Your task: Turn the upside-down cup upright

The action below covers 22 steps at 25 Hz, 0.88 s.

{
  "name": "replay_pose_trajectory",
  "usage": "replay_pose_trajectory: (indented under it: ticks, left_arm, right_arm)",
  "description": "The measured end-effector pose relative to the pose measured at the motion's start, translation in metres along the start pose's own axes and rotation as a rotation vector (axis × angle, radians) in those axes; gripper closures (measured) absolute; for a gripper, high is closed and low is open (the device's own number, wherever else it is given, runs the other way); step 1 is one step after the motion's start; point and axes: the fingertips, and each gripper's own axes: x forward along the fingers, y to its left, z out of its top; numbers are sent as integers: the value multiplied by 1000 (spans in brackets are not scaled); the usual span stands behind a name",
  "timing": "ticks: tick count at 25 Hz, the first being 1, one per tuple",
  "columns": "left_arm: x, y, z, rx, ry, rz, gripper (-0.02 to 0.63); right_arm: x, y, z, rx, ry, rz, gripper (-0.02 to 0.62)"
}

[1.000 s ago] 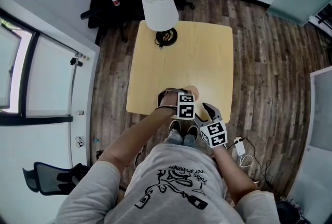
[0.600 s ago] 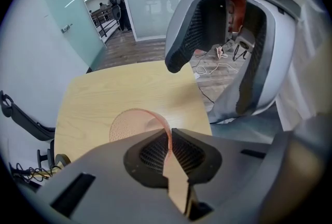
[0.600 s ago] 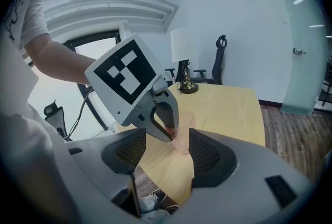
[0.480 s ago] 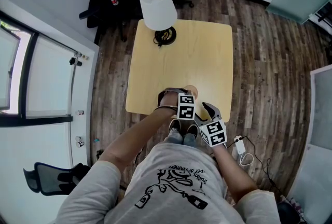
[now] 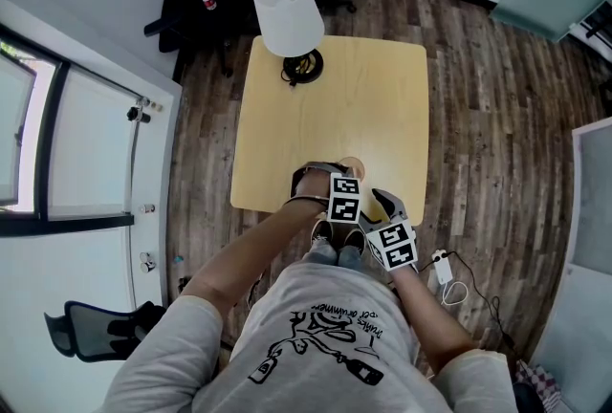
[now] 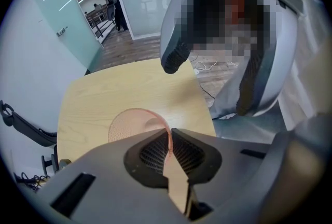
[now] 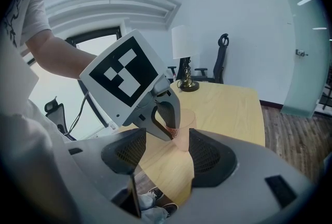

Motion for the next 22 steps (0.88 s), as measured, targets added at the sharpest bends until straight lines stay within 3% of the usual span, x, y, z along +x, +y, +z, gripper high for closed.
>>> replay_pose_trajectory:
  ticks: [12, 22]
  left_arm:
    - [3, 0, 3, 38, 15, 36, 574]
    - [-10, 4, 3, -24, -31, 75, 500]
  right_arm:
    - [-1, -2, -2, -4, 3, -4, 327]
    - [-6, -2, 0, -6, -7, 0, 327]
